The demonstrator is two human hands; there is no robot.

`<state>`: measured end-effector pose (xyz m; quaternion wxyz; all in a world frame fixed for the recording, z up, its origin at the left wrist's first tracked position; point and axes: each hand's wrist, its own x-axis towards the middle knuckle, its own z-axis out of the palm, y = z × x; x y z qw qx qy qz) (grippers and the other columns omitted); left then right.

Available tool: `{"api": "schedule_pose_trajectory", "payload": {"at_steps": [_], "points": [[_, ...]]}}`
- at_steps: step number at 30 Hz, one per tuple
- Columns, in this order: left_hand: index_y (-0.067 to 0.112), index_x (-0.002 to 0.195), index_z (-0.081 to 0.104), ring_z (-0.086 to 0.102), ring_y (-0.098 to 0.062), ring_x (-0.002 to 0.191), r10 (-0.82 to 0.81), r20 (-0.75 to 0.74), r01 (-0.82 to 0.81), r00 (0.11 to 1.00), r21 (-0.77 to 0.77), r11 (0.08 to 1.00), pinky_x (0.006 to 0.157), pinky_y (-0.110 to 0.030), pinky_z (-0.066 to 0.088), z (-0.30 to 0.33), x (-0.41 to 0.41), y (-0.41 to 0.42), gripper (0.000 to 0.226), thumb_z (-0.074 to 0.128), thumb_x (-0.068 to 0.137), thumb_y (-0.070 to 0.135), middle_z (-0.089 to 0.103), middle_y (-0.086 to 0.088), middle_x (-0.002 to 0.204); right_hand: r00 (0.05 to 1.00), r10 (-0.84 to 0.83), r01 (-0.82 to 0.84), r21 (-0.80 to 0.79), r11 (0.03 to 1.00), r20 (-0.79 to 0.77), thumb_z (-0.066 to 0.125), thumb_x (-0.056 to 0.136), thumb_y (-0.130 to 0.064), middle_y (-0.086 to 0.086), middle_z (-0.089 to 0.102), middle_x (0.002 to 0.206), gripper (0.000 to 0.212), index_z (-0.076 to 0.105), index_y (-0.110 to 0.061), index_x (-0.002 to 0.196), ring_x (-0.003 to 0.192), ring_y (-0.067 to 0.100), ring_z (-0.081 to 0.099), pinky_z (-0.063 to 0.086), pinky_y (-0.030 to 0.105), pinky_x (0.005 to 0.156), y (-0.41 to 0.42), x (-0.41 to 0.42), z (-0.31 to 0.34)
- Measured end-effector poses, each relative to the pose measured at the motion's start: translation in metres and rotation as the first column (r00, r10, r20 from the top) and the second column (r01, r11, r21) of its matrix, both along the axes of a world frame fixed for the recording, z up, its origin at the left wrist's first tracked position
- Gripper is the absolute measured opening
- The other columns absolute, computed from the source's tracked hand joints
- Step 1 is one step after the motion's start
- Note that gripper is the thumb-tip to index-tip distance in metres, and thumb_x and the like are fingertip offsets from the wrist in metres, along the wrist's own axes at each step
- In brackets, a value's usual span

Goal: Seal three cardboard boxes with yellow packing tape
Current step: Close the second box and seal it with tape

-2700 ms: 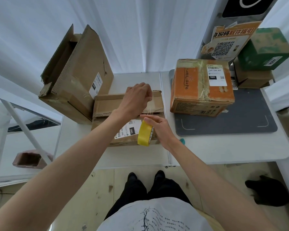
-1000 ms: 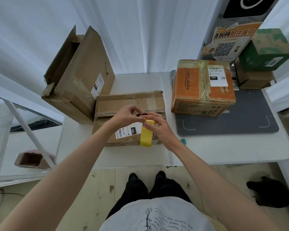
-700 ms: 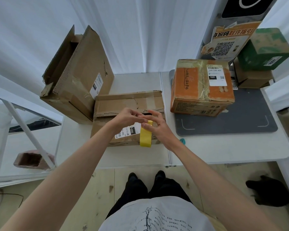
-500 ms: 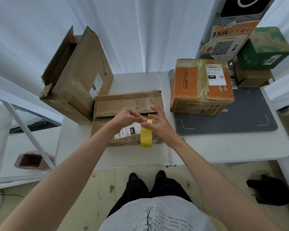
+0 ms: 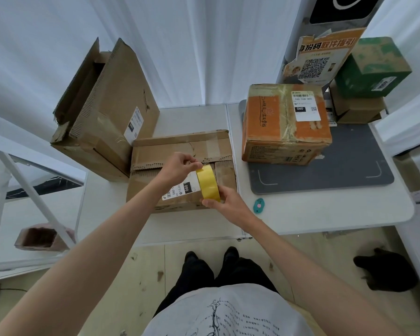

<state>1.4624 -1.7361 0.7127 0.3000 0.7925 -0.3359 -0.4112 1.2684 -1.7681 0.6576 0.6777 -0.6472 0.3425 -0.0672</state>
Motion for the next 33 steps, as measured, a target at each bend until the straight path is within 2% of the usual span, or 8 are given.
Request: {"api": "schedule_pose_trajectory", "payload": {"at_steps": [3,8,14,18,21,24,28,33], "points": [[0.007,0.094,0.072,0.03,-0.006,0.047,-0.035,0.079,0.039,0.996,-0.049,0.998,0.046,-0.019,0.029,0.008,-0.002,-0.003,0.011,0.07,0.095,0.018,0.042,0.01,0.054,0.998,-0.059,0.061,-0.081,0.995,0.026,0.075,0.091,-0.019,-0.018,0.068,0.094,0.025,0.065,-0.024,0.113,0.083,-0.009,0.063,0.048,0.013,0.075,-0.002,0.003,0.008],[0.015,0.087,0.07,0.034,-0.002,0.043,-0.081,0.205,0.113,0.975,-0.149,0.982,0.051,-0.021,0.033,0.038,-0.005,-0.01,0.007,0.072,0.093,0.015,0.045,0.017,0.045,0.993,-0.1,0.112,-0.214,0.97,0.067,0.076,0.091,-0.019,-0.011,0.071,0.107,0.032,0.067,-0.016,0.121,0.095,-0.001,0.067,0.055,0.018,0.082,-0.011,0.008,0.022],[0.016,0.083,0.068,0.04,0.001,0.05,-0.139,0.282,0.207,0.949,-0.227,0.952,0.053,-0.011,0.031,0.071,-0.013,-0.007,0.009,0.075,0.09,0.015,0.048,0.013,0.061,0.986,-0.156,0.165,-0.26,0.951,0.056,0.077,0.09,-0.023,-0.008,0.071,0.098,0.028,0.069,-0.015,0.116,0.088,0.003,0.066,0.053,0.018,0.076,-0.017,0.015,0.037],[0.019,0.082,0.069,0.036,-0.003,0.052,-0.253,0.261,0.31,0.931,-0.203,0.929,0.057,-0.02,0.034,0.081,-0.025,-0.002,0.01,0.075,0.09,0.016,0.046,0.013,0.059,0.957,-0.284,0.287,-0.252,0.924,0.048,0.075,0.092,-0.025,-0.004,0.073,0.099,0.03,0.063,-0.016,0.118,0.091,0.01,0.07,0.058,0.032,0.082,-0.03,0.008,0.039],[0.016,0.086,0.069,0.031,-0.004,0.046,-0.203,0.189,0.24,0.961,-0.199,0.95,0.048,-0.014,0.03,0.083,-0.03,-0.007,0.009,0.073,0.093,0.021,0.037,0.005,0.058,0.929,-0.346,0.366,-0.188,0.911,0.13,0.076,0.089,-0.01,-0.004,0.072,0.099,0.051,0.038,-0.02,0.122,0.084,0.001,0.069,0.053,0.016,0.075,-0.03,-0.002,0.043],[0.013,0.091,0.07,0.03,-0.002,0.042,-0.129,0.134,0.153,0.983,-0.187,0.97,0.044,-0.014,0.028,0.087,-0.028,-0.016,0.011,0.072,0.094,0.023,0.037,0.005,0.059,0.919,-0.341,0.386,-0.275,0.88,0.197,0.074,0.088,-0.002,-0.001,0.066,0.1,0.065,0.035,-0.027,0.134,0.082,0.004,0.065,0.054,0.018,0.074,-0.027,-0.009,0.04],[0.012,0.094,0.072,0.029,-0.002,0.04,-0.094,0.117,0.111,0.989,-0.154,0.982,0.042,-0.014,0.026,0.091,-0.027,-0.028,0.016,0.073,0.093,0.028,0.036,0.007,0.059,0.927,-0.303,0.361,-0.305,0.881,0.223,0.068,0.092,0.001,-0.001,0.057,0.105,0.049,0.041,-0.016,0.129,0.085,-0.003,0.058,0.051,0.015,0.069,-0.024,-0.014,0.04],[0.012,0.094,0.073,0.033,-0.004,0.05,-0.074,0.129,0.088,0.989,-0.112,0.99,0.047,-0.016,0.028,0.094,-0.025,-0.041,0.017,0.075,0.091,0.029,0.035,0.008,0.061,0.928,-0.288,0.355,-0.325,0.877,0.236,0.069,0.091,0.0,0.006,0.053,0.113,0.045,0.038,-0.015,0.121,0.09,0.01,0.056,0.051,0.016,0.071,-0.026,-0.016,0.042]]}}
